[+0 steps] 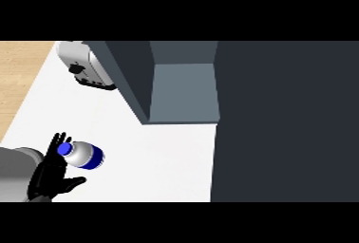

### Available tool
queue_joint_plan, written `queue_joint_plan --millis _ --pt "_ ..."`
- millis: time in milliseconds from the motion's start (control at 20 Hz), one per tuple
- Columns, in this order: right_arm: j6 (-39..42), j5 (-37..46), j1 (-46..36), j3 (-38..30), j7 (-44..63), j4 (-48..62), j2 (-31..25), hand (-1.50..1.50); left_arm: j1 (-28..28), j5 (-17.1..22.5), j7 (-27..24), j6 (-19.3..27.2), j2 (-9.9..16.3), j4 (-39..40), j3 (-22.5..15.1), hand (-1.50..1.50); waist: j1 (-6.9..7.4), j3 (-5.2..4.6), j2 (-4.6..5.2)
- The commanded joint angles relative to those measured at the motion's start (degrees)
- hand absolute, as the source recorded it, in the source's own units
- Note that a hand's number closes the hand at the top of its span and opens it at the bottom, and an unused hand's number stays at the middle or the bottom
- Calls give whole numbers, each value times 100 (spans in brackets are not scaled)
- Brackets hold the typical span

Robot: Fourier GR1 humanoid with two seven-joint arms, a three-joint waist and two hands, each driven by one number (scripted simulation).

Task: Pick up the bottled water, place it into the cabinet and close the cabinet

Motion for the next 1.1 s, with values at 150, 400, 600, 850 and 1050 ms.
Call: queue_joint_plan --millis 150,400,600,850,1050 --pt "-38 -15 -161 93 101 85 17 -150 -731 -87 -434 -169 169 1233 68 -150 -48 -15 25" --pt "11 -124 -186 14 5 233 12 -150 -610 35 -558 -496 -78 1240 66 -150 -39 -14 22" --pt "-86 -98 -109 59 123 -8 17 -150 -708 151 -375 -881 6 1295 106 -150 -46 -14 21" --pt "-69 -34 -409 85 -43 416 107 -150 -879 210 -214 -1021 -91 1364 102 -150 -51 -16 33" --pt "-44 170 33 278 -97 177 47 -150 -752 109 -341 -1196 -281 1217 -71 -150 -84 -17 14"
